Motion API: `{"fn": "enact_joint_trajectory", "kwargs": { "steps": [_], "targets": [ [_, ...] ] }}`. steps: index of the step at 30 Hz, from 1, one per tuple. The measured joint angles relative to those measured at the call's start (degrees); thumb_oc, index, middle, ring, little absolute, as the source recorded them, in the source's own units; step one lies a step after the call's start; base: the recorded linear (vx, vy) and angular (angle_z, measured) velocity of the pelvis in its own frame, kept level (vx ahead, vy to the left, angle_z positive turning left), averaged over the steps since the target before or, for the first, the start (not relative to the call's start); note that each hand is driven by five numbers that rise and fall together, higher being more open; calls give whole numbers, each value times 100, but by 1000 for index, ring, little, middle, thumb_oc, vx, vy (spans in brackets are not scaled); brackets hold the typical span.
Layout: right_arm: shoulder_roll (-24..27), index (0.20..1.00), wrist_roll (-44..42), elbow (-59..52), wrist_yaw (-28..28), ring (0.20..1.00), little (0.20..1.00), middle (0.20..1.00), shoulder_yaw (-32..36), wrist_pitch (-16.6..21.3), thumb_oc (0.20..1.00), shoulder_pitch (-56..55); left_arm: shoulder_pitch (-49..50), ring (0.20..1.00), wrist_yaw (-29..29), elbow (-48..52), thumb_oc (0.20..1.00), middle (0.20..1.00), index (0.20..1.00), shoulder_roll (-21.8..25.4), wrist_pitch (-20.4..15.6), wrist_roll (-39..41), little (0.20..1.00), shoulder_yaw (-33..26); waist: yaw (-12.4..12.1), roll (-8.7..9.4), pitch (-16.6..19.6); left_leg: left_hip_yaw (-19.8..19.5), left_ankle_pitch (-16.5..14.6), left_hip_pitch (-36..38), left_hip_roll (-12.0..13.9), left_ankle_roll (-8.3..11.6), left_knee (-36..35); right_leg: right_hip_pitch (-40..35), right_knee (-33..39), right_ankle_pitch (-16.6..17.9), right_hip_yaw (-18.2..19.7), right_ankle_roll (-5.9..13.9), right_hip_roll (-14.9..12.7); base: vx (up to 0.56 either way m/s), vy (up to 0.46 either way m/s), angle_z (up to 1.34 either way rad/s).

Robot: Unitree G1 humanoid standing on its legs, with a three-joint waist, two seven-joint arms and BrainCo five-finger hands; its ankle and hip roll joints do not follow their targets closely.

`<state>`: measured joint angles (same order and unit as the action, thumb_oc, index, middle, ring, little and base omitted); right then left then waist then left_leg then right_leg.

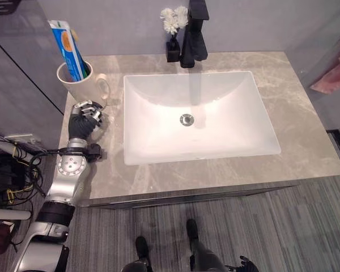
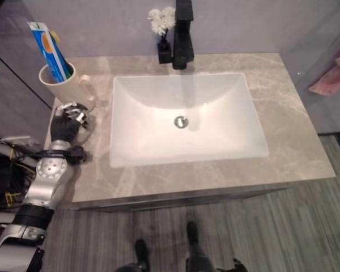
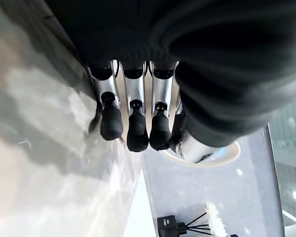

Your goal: Put brush and paste in cup on sink, flatten towel.

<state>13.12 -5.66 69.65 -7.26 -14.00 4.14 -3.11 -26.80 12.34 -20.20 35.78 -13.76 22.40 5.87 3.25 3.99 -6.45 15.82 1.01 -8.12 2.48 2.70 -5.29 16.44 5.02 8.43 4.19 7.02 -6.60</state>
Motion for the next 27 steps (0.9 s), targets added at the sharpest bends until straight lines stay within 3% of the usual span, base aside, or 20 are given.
{"fn": "enact_joint_trajectory", "kwargs": {
  "steps": [10, 15, 22, 27],
  "targets": [
    [23, 1000, 87, -25, -4, 1000, 1000, 1000, -156, 6, 1000, 171, -1007, 200, 201, -793, 200, 200, 200, 222, -9, 12, 200, 454, 55, 18, -45, -33, 35, -202, 8, 3, 9, 180, 0, 32, -13, -14, 8, -15, -5, 1],
    [44, 1000, 82, -124, -11, 1000, 1000, 1000, -170, 30, 1000, 229, -1025, 200, 211, -714, 200, 200, 200, 241, 6, 22, 200, 430, 55, 8, -107, -78, 33, -241, 46, 4, 50, 178, 1, 29, -56, -15, 8, 3, -4, 4],
    [128, 1000, 81, -204, -7, 1000, 1000, 1000, -128, 72, 1000, 254, 156, 200, 6, 267, 200, 200, 200, 618, -65, 26, 200, -355, 20, -122, -321, -117, 30, -296, 85, 10, 109, 185, 1, 31, -113, -41, 37, 1, 1, 3],
    [152, 1000, 85, -194, -4, 1000, 1000, 1000, -123, 72, 1000, 269, 212, 200, 47, 328, 200, 200, 200, 709, -71, 24, 200, -589, -114, -121, -420, -146, 57, -397, 115, 44, 117, 260, 2, 45, -152, -69, 56, 0, -8, 2]
  ]
}}
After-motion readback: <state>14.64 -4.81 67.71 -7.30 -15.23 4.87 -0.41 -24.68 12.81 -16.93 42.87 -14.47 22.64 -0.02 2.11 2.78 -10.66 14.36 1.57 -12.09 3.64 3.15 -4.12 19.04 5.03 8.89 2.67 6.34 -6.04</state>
